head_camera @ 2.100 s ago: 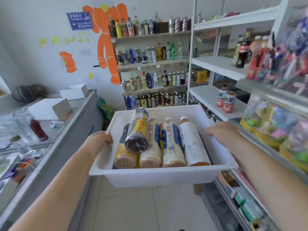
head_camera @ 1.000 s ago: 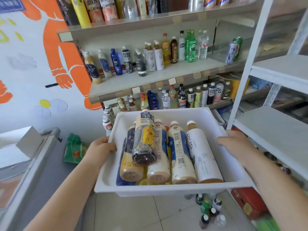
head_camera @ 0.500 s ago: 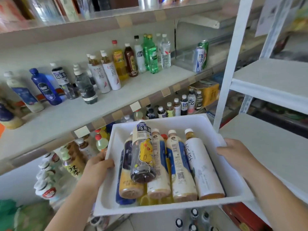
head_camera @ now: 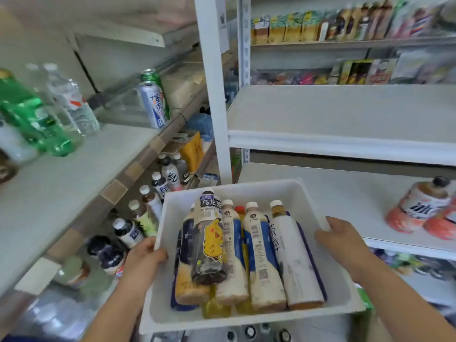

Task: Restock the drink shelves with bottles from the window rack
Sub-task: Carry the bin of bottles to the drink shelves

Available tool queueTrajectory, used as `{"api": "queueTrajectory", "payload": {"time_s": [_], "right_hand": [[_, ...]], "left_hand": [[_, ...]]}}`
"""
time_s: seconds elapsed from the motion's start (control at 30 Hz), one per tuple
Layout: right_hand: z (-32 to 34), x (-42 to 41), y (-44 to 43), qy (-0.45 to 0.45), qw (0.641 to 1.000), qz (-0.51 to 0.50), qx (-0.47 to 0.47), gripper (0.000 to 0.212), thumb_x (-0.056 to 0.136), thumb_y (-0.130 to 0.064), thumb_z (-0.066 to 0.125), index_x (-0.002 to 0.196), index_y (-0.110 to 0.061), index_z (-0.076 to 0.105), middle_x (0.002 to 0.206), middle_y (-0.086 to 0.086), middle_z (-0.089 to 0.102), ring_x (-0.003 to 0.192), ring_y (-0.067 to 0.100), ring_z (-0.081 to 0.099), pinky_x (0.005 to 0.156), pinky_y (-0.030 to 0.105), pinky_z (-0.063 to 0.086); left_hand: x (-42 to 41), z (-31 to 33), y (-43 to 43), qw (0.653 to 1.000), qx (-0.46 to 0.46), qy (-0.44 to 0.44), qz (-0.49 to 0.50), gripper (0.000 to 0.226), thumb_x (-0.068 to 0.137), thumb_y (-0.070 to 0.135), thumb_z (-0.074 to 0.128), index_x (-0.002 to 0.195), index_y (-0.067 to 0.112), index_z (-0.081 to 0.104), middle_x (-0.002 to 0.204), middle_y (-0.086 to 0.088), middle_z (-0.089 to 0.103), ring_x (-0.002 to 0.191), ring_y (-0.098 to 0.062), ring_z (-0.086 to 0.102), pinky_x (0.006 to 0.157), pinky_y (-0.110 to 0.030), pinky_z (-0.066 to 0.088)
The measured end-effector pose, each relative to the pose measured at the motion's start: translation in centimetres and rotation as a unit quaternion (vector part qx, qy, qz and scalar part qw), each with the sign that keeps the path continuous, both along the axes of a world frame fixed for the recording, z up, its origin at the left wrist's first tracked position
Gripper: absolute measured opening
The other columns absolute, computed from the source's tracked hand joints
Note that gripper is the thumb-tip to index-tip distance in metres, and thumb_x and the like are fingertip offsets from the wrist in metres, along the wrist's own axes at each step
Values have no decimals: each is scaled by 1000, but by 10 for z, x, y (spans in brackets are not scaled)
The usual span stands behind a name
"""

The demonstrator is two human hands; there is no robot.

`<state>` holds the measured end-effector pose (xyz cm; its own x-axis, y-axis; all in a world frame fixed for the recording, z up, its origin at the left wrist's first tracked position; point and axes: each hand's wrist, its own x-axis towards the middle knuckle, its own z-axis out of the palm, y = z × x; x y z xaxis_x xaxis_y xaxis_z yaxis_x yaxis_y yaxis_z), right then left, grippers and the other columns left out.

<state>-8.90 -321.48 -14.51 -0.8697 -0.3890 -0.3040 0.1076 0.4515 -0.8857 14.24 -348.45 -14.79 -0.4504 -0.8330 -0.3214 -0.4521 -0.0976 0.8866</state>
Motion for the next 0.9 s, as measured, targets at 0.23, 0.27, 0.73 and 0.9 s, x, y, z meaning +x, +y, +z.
{"api": "queueTrajectory", "payload": {"time_s": [0.23,0.27,0.73,0.9], "right_hand": [[-21,-40,46,-5,987,-154,46,11,87,2,56,83,0,66,76,16,69,64,26,63,54,27,48],[-23,-48,54,-1,985,-167,51,11,87,1,56,82,0,66,78,17,70,65,27,64,56,29,49],[-63,-180,121,-28,982,-184,45,20,91,3,54,104,-10,61,87,4,65,79,23,62,64,29,47],[-79,-235,110,-43,983,-171,57,16,78,-5,63,94,-8,64,94,22,69,89,41,67,87,57,56]], "left_hand": [[-114,-17,-17,986,7,-22,-165,30,85,-10,56,91,17,70,83,-10,76,76,-32,70,68,-39,54],[-126,-22,-12,983,12,-24,-183,31,83,-11,56,90,16,70,82,-10,76,76,-33,71,70,-43,56],[-297,-84,46,977,2,-38,-212,13,82,-7,57,88,1,66,84,-23,71,81,-42,69,77,-55,57],[-358,-96,27,972,-63,-77,-212,4,79,1,60,79,-3,60,80,-24,64,77,-39,65,64,-34,47]]}}
